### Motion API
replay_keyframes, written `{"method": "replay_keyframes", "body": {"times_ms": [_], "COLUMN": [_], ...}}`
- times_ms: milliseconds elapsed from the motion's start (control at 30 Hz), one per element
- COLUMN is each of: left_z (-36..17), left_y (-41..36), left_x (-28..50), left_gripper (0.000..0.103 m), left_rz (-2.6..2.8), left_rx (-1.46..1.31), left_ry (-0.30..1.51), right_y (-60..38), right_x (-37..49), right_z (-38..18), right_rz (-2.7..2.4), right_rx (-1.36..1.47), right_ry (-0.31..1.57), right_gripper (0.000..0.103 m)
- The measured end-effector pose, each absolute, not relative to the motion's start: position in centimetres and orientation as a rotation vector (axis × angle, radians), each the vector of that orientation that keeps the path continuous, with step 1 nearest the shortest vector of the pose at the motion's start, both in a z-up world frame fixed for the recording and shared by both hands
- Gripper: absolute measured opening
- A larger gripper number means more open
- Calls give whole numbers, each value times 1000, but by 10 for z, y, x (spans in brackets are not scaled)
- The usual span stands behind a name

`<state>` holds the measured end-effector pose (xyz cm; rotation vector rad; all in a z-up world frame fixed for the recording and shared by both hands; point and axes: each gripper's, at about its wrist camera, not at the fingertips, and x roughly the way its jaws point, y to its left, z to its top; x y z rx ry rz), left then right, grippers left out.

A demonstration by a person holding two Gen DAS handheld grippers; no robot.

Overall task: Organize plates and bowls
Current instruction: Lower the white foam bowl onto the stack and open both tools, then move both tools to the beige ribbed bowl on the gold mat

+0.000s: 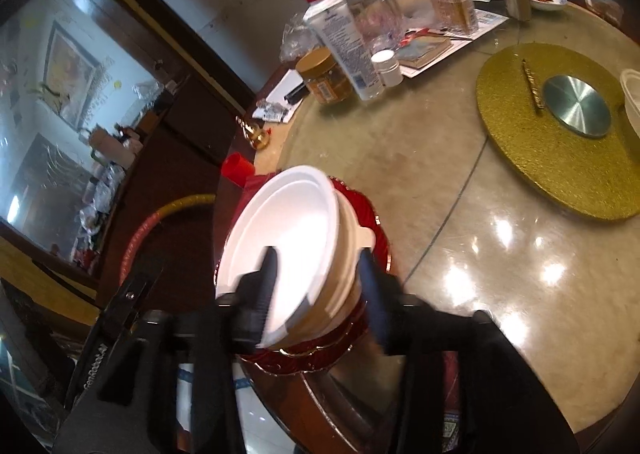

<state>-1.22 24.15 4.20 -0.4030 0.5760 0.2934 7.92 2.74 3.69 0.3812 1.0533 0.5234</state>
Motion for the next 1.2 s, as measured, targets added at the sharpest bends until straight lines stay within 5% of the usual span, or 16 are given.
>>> {"method": "replay_keyframes", "body": {"times_ms": [333,433,1200], "left_z": [52,51,0], "left_y": [166,134,-110], "left_x": [6,19,191], "left_gripper": [86,87,87], "left_rz": [107,39,-328], "left_rx": [-289,-238,-147], "left_ry": [621,653,1001], "right_y": [-71,-110,-386], "right_x": [68,69,123], "right_z": [24,14,-25], "right_rz": [472,430,-15], "right_rx": [602,676,981], "right_ry": [1050,1066,978], "right_gripper": [59,70,70]}}
